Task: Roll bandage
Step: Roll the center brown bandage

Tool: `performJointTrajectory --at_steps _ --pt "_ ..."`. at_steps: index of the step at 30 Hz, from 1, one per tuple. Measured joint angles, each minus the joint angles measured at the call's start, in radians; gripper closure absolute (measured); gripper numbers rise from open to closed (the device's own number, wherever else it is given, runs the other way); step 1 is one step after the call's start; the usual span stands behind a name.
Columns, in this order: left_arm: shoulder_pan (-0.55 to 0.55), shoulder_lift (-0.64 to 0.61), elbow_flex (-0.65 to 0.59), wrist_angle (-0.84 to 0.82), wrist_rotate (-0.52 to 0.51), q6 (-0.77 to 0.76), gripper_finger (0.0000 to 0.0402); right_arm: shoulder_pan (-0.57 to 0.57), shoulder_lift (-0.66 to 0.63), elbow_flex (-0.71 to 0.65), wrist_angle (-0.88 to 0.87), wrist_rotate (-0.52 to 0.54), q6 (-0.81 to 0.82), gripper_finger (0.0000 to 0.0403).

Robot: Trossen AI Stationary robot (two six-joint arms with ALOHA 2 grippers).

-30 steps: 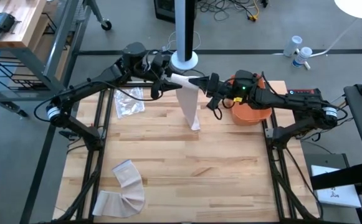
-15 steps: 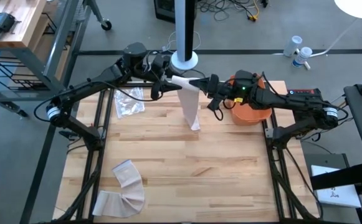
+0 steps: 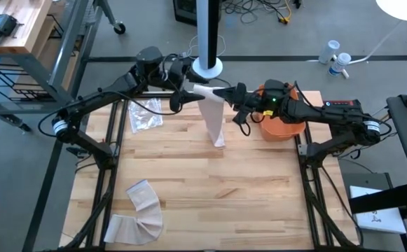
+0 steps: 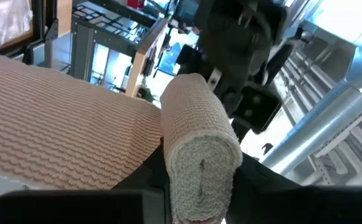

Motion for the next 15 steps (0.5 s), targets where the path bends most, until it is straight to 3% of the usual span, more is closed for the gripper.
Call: performJointTrajectory --at_steps 5,15 --pt "-0.009 0.000 0.000 0.001 0.000 0.048 0.0109 0.000 0.000 0.000 0.012 0.017 0.009 0.0322" --pt "-0.012 0.042 0.000 0.004 -0.001 0.050 0.0186 0.000 -0.001 0.000 0.032 0.019 0.034 0.0324"
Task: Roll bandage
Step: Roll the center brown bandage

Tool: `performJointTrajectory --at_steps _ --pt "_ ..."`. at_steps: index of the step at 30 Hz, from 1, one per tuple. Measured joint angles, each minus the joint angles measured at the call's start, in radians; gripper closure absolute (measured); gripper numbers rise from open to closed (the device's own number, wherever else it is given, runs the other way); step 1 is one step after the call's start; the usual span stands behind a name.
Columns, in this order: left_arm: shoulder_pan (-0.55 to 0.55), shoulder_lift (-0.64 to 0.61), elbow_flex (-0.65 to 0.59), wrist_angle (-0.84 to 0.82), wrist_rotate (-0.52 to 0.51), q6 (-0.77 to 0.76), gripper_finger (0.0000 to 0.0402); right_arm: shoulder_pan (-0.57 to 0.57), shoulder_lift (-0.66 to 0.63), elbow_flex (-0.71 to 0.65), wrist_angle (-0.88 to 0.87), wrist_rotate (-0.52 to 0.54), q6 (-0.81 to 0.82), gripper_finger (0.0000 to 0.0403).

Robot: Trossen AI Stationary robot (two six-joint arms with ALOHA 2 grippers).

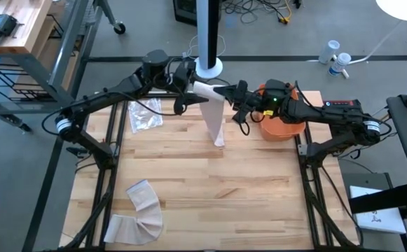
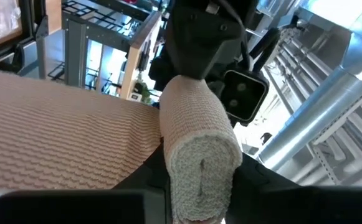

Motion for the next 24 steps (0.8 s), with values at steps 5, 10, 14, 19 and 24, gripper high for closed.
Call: performJointTrajectory --at_steps 5,10,14,19,24 --pt "0.000 0.002 0.000 0.000 0.001 -0.036 0.0222 0.000 0.000 0.000 0.000 0.000 -0.001 0.0320" --pt "0.001 0.001 0.000 0.001 0.025 -0.060 0.0240 0.000 0.000 0.000 0.001 -0.003 -0.014 0.0326" --pt "0.001 0.000 0.000 0.002 0.027 -0.034 0.0227 0.000 0.000 0.000 0.000 0.001 -0.007 0.0319" --pt "0.003 -0.004 0.000 0.026 0.025 -0.029 0.0177 0.000 -0.001 0.000 -0.001 0.023 -0.008 0.0321" --pt "0.003 -0.005 0.000 0.043 0.026 -0.063 0.0123 0.000 -0.001 0.000 -0.003 0.031 -0.008 0.0322"
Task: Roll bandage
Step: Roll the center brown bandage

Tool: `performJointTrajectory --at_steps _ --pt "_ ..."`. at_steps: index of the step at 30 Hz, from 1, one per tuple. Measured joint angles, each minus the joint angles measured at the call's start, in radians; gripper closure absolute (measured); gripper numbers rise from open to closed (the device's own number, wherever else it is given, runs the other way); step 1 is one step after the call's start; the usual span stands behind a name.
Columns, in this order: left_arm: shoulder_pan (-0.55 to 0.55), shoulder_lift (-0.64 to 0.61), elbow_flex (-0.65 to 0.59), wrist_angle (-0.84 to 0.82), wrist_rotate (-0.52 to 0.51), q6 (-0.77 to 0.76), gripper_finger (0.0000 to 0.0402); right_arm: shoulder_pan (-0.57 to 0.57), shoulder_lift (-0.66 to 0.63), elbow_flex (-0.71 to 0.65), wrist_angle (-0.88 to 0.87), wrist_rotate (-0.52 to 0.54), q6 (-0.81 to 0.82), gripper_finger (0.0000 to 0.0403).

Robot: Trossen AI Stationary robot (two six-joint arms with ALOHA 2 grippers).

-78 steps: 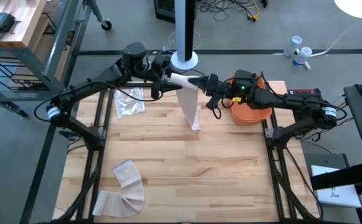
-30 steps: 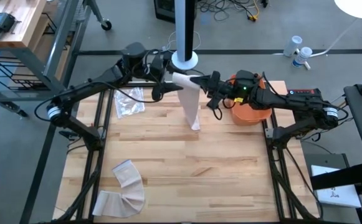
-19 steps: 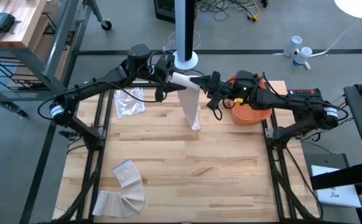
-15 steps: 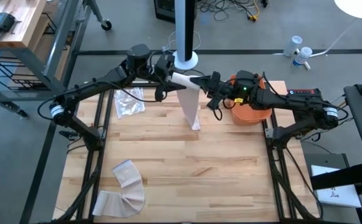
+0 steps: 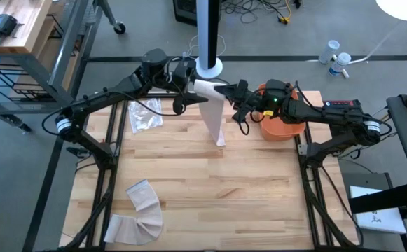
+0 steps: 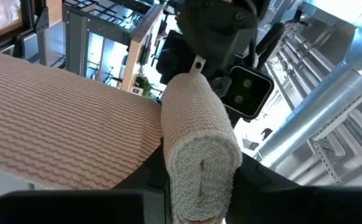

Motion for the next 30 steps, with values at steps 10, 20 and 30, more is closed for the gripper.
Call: performJointTrajectory --at_steps 10,20,30 --pt "0.015 -0.002 0.000 -0.026 -0.091 0.071 0.0086 0.002 0.000 0.000 -0.002 0.000 0.003 0.0322" --pt "0.015 -0.011 0.000 -0.013 -0.064 0.188 0.0098 0.002 0.000 0.000 -0.003 -0.006 0.011 0.0317" --pt "0.015 -0.005 0.000 0.003 -0.058 0.175 0.0143 0.002 0.000 0.000 -0.003 -0.006 0.013 0.0316"
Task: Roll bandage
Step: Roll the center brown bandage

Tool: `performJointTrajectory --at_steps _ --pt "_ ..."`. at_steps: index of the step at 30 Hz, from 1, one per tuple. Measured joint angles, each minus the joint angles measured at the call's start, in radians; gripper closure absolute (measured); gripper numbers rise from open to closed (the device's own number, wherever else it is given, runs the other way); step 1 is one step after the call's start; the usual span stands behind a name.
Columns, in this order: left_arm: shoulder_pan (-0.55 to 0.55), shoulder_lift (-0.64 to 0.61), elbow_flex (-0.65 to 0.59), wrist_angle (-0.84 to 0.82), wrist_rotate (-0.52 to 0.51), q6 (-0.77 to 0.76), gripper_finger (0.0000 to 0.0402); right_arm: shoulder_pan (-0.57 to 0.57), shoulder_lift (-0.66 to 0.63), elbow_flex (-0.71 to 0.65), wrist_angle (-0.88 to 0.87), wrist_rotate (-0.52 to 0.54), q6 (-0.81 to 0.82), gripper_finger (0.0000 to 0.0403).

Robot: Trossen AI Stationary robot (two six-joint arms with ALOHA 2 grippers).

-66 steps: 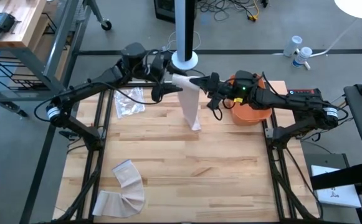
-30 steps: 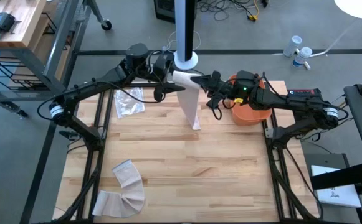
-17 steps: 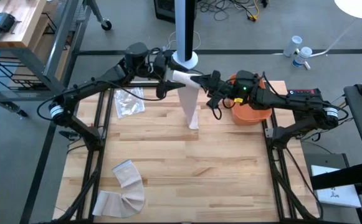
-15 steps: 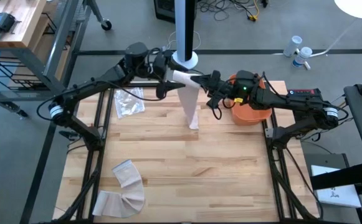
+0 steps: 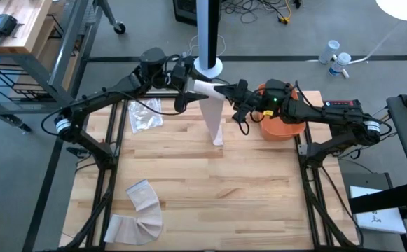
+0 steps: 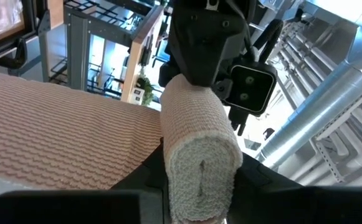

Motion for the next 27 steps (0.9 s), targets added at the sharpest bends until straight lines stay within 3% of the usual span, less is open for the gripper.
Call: performJointTrajectory --at_steps 10,13,21,27 --pt "-0.001 0.000 0.000 -0.002 0.006 -0.001 0.0311 0.000 0.000 0.000 -0.001 0.001 0.017 0.0305" --pt "0.000 0.000 0.000 -0.002 0.003 0.012 0.0314 0.000 0.000 0.000 -0.001 0.002 0.115 0.0283" --pt "0.007 -0.024 0.000 0.000 0.000 0.127 0.0310 0.006 -0.005 0.000 0.057 0.018 0.774 0.0182" --pt "0.011 -0.043 0.001 -0.010 -0.083 0.253 0.0307 0.007 -0.018 0.022 0.045 0.015 1.253 0.0113"
